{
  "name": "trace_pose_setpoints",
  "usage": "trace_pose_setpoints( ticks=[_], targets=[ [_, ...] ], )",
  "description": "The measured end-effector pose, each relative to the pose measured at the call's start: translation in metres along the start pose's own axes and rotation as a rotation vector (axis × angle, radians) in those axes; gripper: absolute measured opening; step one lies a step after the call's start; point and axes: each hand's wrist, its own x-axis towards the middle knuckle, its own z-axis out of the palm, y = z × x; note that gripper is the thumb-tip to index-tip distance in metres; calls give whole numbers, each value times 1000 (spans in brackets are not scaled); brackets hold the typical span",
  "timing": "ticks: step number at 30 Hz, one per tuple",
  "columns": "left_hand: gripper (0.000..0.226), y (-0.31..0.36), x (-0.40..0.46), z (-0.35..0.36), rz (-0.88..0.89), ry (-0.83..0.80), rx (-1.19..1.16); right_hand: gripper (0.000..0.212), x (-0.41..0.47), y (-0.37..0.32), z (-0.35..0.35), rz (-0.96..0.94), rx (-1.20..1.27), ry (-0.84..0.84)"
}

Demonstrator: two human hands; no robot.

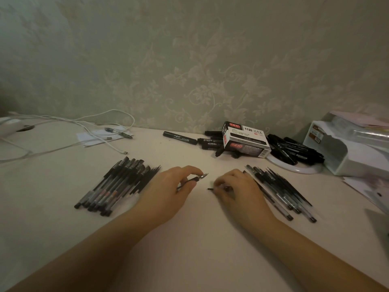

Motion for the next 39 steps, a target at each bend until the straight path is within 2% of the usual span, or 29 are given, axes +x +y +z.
trace_pose_setpoints(
  ticks=[4, 12, 19, 24, 27, 32, 39],
  targets=[
    [25, -1, -1, -1, 13, -30, 37, 2, 0, 2, -1, -5, 137, 19],
    [25, 3, -1, -5, 55, -83, 28, 8, 0, 0, -4, -20, 401, -10],
    [22, 8, -2, -6, 67, -141, 15, 14, 0, -1, -8, -9, 508, -59],
    [14, 13, -2, -6, 85, -127, -46, 13, 0, 1, -8, 26, 683, -84],
    [18, 14, -2, -5, 54, -145, -54, 8, 1, 2, -9, 53, 800, -129],
    [16, 14, -2, -5, 43, -152, -28, 8, 1, 3, -9, 57, 868, -195],
    [17, 16, -2, -5, 86, -164, 14, 9, 1, 1, -10, 55, 834, -221]
  ],
)
